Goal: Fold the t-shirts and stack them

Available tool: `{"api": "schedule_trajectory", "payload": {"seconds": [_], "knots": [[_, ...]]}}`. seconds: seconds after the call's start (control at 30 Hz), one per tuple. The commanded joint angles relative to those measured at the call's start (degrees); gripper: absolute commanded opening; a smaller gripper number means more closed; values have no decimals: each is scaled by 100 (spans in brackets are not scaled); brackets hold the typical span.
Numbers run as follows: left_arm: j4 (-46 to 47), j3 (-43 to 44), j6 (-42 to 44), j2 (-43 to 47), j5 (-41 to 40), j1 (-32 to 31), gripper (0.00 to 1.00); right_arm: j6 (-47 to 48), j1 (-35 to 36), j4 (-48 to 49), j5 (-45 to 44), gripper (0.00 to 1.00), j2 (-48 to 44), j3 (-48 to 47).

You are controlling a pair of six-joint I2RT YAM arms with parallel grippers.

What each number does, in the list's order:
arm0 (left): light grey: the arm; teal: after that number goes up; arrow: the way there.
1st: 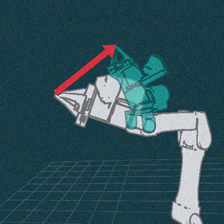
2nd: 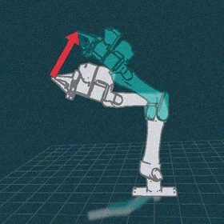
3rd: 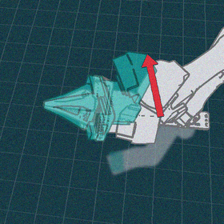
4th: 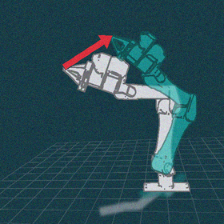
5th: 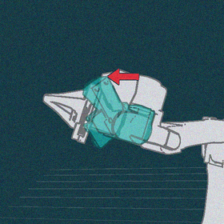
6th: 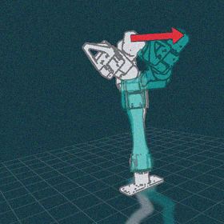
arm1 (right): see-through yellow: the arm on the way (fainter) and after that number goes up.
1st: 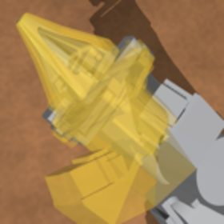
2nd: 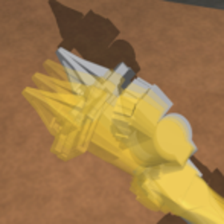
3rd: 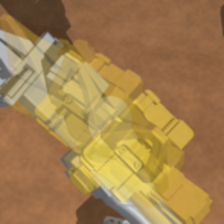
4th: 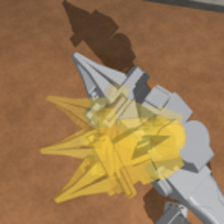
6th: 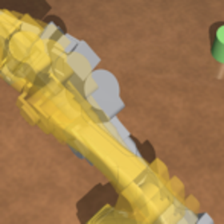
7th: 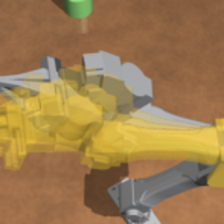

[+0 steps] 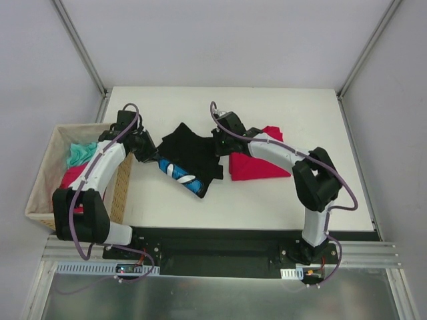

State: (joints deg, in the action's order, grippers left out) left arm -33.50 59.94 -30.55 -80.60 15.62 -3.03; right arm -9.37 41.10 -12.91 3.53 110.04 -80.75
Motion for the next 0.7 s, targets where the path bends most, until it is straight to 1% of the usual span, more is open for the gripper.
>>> {"api": "schedule_trajectory", "payload": {"seconds": [0.0, 0.07, 0.17, 0.27, 0.3, 0.33, 0.37, 0.4, 0.43, 0.5, 0.53, 0.67], "knots": [[-17, 351, 31, 421, 126, -224, 16, 400, 38, -256, -318, 1, -773, -257], [-34, 404, 5, 483, 143, -286, 16, 523, 29, -378, -624, 1, -1019, -301], [-43, 448, -30, 545, 170, -435, 16, 698, 12, -563, -853, 1, -1274, -371], [-26, 509, -92, 519, 144, -760, 17, 857, -32, -721, -986, 1, -1494, -389], [-25, 562, -144, 484, -5, -1030, 17, 875, -102, -835, -1003, 1, -1503, -450], [-25, 597, -162, 440, -41, -1155, 17, 910, -146, -941, -1003, 1, -1529, -485], [-17, 650, -180, 361, -50, -1278, 17, 901, -190, -1011, -995, 1, -1581, -485], [-8, 781, -197, 204, -24, -1384, 17, 1206, -286, -1056, -1021, 1, -1617, -486], [-8, 852, -189, 107, 3, -1585, 16, 1296, -348, -1082, -1030, 1, -1643, -477], [53, 1045, -145, -156, 55, -1744, 15, 1585, -584, -1213, -881, 1, -1626, -555], [88, 1115, -136, -245, 177, -1884, 15, 1683, -664, -1406, -993, 1, -1582, -625], [168, 1502, -145, -675, 179, -2307, 13, 1859, -1139, -1768, -837, 1, -1363, -872]]}}
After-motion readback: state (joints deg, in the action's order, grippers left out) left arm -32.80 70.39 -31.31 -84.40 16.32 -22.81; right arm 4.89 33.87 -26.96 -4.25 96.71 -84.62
